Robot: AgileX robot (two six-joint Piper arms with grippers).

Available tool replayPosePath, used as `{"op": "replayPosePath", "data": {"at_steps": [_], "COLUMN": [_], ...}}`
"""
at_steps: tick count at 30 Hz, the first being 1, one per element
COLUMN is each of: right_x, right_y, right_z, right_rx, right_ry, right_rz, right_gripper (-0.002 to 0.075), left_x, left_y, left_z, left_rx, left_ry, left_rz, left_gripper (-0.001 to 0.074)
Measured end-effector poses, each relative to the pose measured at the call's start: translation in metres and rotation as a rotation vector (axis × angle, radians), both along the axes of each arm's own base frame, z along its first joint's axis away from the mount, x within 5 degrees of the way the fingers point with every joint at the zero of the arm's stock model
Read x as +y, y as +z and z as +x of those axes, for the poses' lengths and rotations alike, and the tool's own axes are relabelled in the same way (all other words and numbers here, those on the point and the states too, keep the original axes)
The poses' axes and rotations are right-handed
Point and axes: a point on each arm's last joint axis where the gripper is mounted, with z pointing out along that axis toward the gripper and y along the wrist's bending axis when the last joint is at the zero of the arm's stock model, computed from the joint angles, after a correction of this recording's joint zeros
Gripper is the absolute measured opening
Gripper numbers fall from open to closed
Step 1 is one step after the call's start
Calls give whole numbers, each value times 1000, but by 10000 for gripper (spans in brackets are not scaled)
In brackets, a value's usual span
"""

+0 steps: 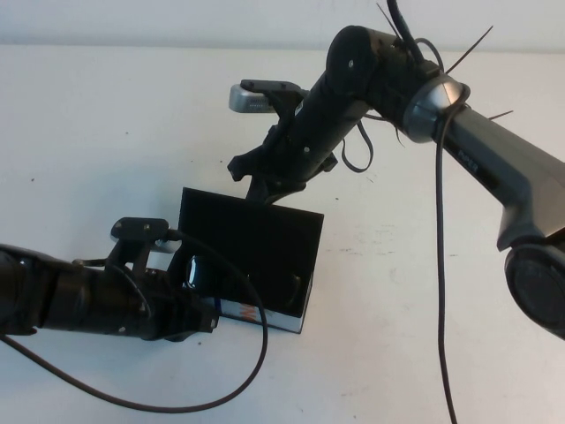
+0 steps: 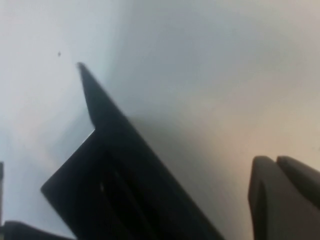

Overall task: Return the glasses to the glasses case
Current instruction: Close the glasses case

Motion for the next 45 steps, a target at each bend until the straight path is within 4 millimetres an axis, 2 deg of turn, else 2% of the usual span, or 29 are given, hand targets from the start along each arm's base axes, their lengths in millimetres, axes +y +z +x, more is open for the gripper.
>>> {"op": "replayPosePath", "data": {"at_steps": [7,12,18,27,34,40,45], "right_x": [2,9,23,23,23,24,25], "right_y": [6,14,6,3,-1,-9,-11], "right_z": [-19,-42,-65,-67,-66,-64,-65], "right_rx": [39,52,90,87,85,101,102], "right_ry": [21,70,124,131,133,133,134], "right_rz": [-10,-22,-49,-68,-84,-94,-94], "right_gripper": [-8,-8,-8,-8,-8,-8,-8], "left_x": [0,0,0,9,18,28,38], "left_y": [0,0,0,12,52,106,149], "left_z": [0,0,-1,-14,-29,-53,-82], "left_rx": [0,0,15,90,35,-127,-307], "left_ry": [0,0,2,-8,2,41,63], "left_rz": [0,0,5,103,133,101,59], "left_gripper": [-4,-4,-4,-4,-4,-4,-4]}}
